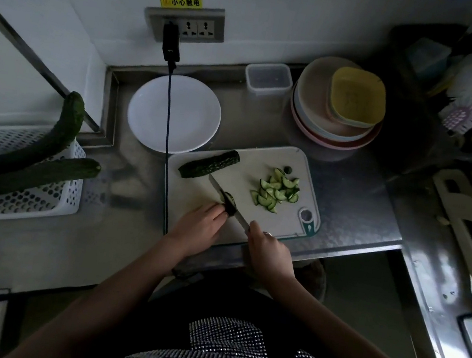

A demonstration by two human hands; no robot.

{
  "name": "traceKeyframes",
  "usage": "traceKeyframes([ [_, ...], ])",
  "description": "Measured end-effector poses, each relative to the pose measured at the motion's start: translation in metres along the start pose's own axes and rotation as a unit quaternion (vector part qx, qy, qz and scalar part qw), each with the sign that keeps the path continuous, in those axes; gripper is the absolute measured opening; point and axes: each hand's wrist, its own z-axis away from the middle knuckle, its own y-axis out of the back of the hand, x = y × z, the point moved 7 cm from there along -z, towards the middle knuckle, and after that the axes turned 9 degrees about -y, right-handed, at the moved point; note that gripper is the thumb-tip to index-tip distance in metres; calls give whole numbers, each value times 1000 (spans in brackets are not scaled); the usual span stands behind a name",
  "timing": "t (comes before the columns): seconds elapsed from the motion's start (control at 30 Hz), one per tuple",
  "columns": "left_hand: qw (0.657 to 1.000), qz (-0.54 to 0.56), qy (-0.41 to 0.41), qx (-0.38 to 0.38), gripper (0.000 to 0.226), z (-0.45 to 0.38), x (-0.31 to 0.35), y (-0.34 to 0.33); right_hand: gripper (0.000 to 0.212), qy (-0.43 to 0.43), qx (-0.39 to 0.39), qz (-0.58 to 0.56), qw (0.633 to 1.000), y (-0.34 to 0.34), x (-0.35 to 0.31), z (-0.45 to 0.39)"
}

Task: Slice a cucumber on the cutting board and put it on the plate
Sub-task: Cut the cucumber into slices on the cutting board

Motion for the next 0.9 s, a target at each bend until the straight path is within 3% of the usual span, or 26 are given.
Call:
traceKeyframes([
  [0.3, 1000, 2, 10, 9, 33, 1, 1, 1, 18, -8, -22, 58, 998, -8, -2, -2],
  [0.4, 1000, -5, 11, 14, 39, 1, 0, 0, 26, -27, -41, 79, 996, -11, -1, -4],
  [0.6, 1000, -5, 15, 20, 41, 3, 2, 3, 12, -29, -26, 18, 999, -8, 2, -3],
  [0.67, 1000, -6, 6, 21, 31, 3, 5, 7, 19, -37, -6, -15, 999, -1, 4, 0],
  [0.77, 1000, -18, 2, 3, 47, 3, 9, 10, 22, -30, 3, -37, 999, 4, 3, 4],
  [0.9, 999, -30, 6, 36, 51, 3, 8, 15, 22, -8, -2, -25, 1000, 1, -2, 5],
])
